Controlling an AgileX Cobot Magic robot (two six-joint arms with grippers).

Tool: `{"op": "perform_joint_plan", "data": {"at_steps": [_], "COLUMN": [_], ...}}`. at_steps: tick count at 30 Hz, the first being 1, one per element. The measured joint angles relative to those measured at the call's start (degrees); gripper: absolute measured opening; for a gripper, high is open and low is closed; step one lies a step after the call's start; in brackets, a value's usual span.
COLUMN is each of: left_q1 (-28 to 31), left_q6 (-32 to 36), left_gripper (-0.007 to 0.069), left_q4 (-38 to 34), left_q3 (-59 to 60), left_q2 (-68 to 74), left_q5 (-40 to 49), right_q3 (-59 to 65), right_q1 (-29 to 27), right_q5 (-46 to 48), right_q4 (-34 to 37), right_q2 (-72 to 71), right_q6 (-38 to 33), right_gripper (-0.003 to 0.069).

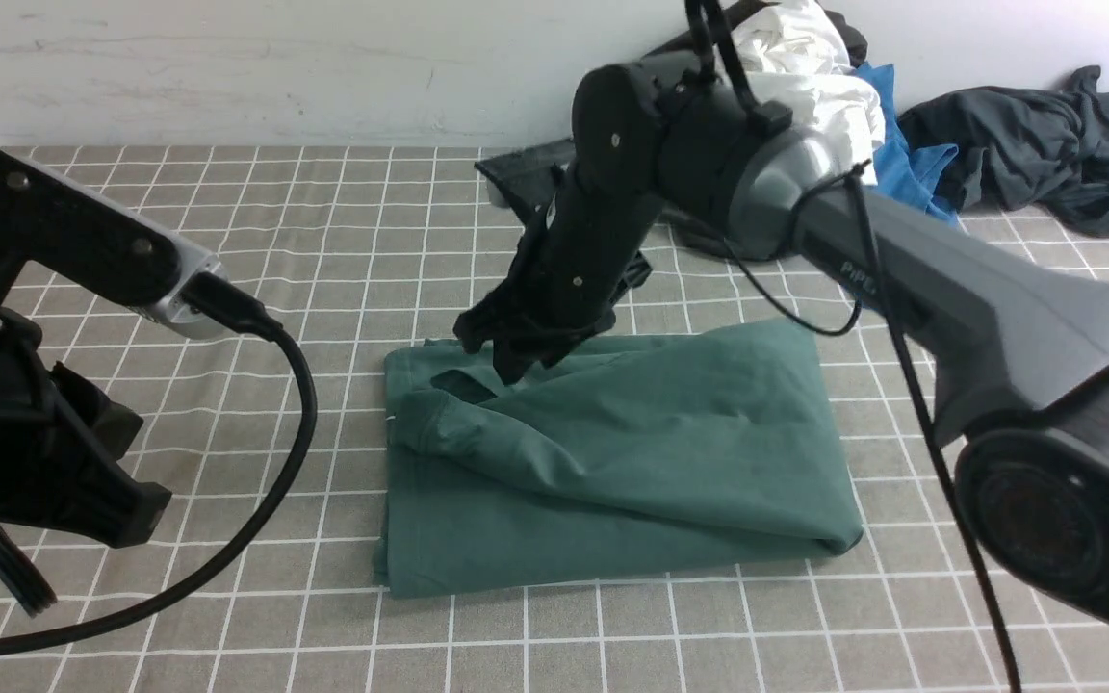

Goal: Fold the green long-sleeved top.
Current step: Use the right arm to drag the right edge of the fabric to the left and folds it over the left edge

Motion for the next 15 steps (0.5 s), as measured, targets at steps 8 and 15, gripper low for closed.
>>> {"op": "perform_joint_plan", "data": {"at_steps": [8, 15], "left_q1": [0.0, 0.0], "left_q6": [0.0, 0.0], "left_gripper": [0.0078, 0.0078], "left_q4": [-0.1, -1.2], "left_q3": [0.0, 0.0], "left_q2": [0.0, -0.1], "left_q5": [0.0, 0.3], "right_q3": [0.1, 0.7], "right_q1": [7.0, 8.5], "right_q5": [-0.1, -0.1], "right_q4": [7.0, 7.0], "right_q2": [1.4, 1.4], "right_q6": [-4.8, -4.4], "right_gripper": [0.0116, 0.0111]}}
